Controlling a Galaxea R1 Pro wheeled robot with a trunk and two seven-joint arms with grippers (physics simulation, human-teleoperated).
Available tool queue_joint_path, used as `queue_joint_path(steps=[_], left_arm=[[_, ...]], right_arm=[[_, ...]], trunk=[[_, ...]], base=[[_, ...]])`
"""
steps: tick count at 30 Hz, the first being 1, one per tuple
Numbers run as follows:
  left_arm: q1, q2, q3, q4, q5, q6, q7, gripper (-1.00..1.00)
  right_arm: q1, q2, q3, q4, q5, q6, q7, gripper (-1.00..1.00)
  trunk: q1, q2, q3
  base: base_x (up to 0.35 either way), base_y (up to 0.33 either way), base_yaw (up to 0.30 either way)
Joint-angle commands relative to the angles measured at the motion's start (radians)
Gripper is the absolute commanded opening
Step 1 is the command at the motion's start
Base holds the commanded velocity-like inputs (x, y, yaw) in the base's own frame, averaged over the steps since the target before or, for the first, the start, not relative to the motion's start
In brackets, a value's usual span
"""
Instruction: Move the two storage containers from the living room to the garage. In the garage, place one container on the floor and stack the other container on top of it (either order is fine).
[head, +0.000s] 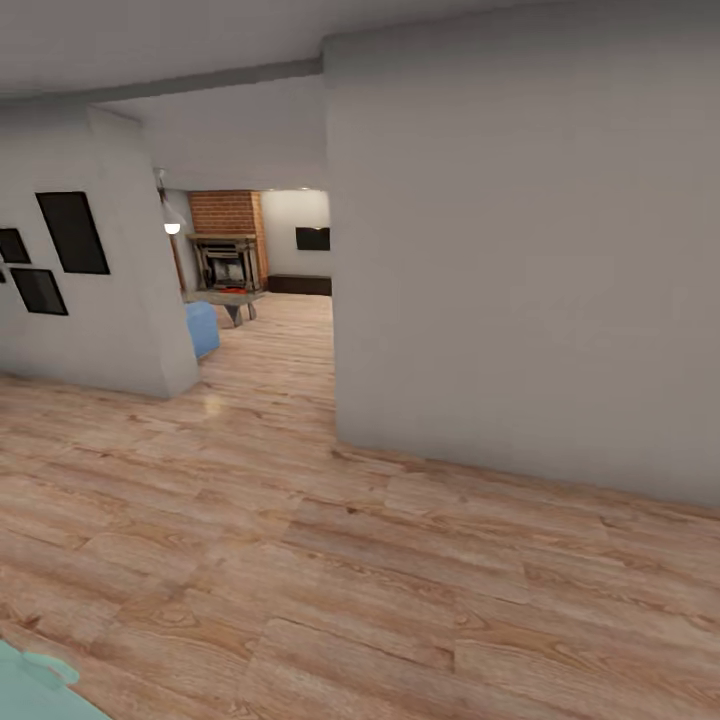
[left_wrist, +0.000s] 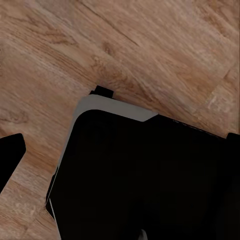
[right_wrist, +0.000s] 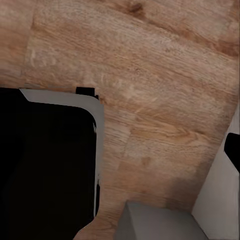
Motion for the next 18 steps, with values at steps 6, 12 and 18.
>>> queue_joint_path(steps=[6,12,18], left_arm=[[-0.001,0.0,0.006,0.001,0.001,-0.003,0.002,1.0],[-0.001,0.0,0.006,0.001,0.001,-0.003,0.002,1.0],[0.0,0.0,0.006,0.001,0.001,-0.003,0.002,1.0]], right_arm=[[-0.001,0.0,0.008,0.003,-0.009,-0.006,0.0,1.0],[-0.001,0.0,0.008,0.003,-0.009,-0.006,0.0,1.0],[-0.001,0.001,0.008,0.003,-0.009,-0.006,0.0,1.0]], trunk=[[0.001,-0.001,-0.001],[0.001,-0.001,-0.001],[0.001,-0.001,-0.001]], base=[[0.324,0.0,0.269],[0.324,0.0,0.269],[0.324,0.0,0.269]])
